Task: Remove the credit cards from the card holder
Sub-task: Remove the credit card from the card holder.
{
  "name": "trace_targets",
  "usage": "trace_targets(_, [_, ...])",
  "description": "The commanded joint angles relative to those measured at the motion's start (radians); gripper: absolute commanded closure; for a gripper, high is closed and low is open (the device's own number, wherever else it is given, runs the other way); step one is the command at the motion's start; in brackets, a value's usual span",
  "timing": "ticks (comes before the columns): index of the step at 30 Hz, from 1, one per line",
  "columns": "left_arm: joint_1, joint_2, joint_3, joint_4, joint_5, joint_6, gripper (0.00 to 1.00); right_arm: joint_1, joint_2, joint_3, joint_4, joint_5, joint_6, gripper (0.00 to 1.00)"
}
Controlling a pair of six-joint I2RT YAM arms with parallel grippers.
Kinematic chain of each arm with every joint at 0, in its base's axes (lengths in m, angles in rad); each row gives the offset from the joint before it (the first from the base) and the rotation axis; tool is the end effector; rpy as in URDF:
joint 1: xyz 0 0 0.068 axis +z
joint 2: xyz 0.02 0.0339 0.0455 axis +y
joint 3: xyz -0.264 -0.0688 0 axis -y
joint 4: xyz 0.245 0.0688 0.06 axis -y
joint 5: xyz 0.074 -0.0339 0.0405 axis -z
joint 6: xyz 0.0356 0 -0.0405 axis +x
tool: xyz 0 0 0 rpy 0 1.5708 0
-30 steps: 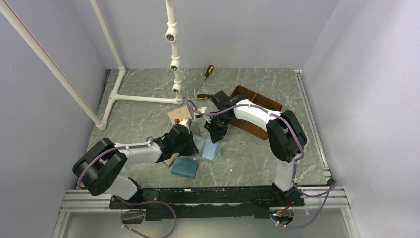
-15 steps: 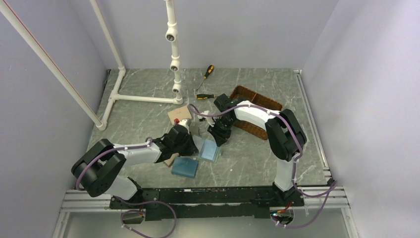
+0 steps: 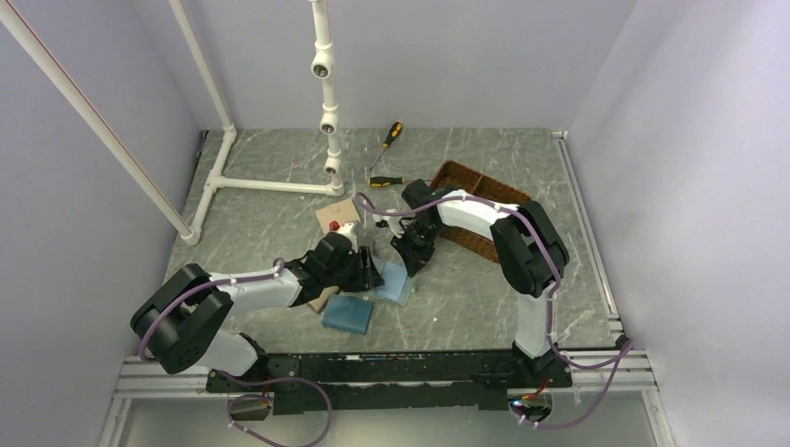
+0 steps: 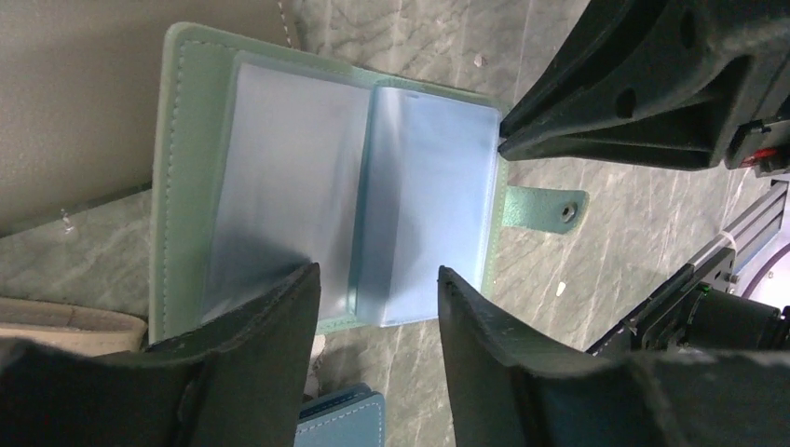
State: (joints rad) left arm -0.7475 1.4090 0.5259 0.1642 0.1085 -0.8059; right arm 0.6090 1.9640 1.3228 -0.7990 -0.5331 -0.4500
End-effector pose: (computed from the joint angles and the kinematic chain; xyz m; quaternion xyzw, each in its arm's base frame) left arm 0.1893 -0.1807 0.1508 -0.0042 0.9096 -0.3244 0.2596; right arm 0.2907 0.2248 0.1551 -0.5011 0.8221 0.2670 0.0419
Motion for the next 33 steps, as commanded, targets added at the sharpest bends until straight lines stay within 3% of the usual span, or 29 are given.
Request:
trace_targets(1, [0.000, 0.026, 0.003, 0.032, 0.033, 0.008, 0.41, 0.003, 0.030, 0.021, 0.060, -0.032, 0.052, 0.89])
trace_targets(10, [-0.014, 0.118, 0.051, 0.008, 0.042, 0.028, 0.24, 0.001, 0.055, 0.033, 0.084, -0.064, 0.098, 0.95])
trace_targets(22, [-0.096, 0.217, 0.180, -0.162, -0.106, 0.074, 0.24, -0.015, 0.058, 0.039, 0.078, -0.091, 0.106, 0.94])
trace_targets(33, [-0.158, 0.289, 0.268, -0.299, -0.202, 0.087, 0.30, -0.029, 0.060, 0.041, 0.078, -0.102, 0.116, 0.94])
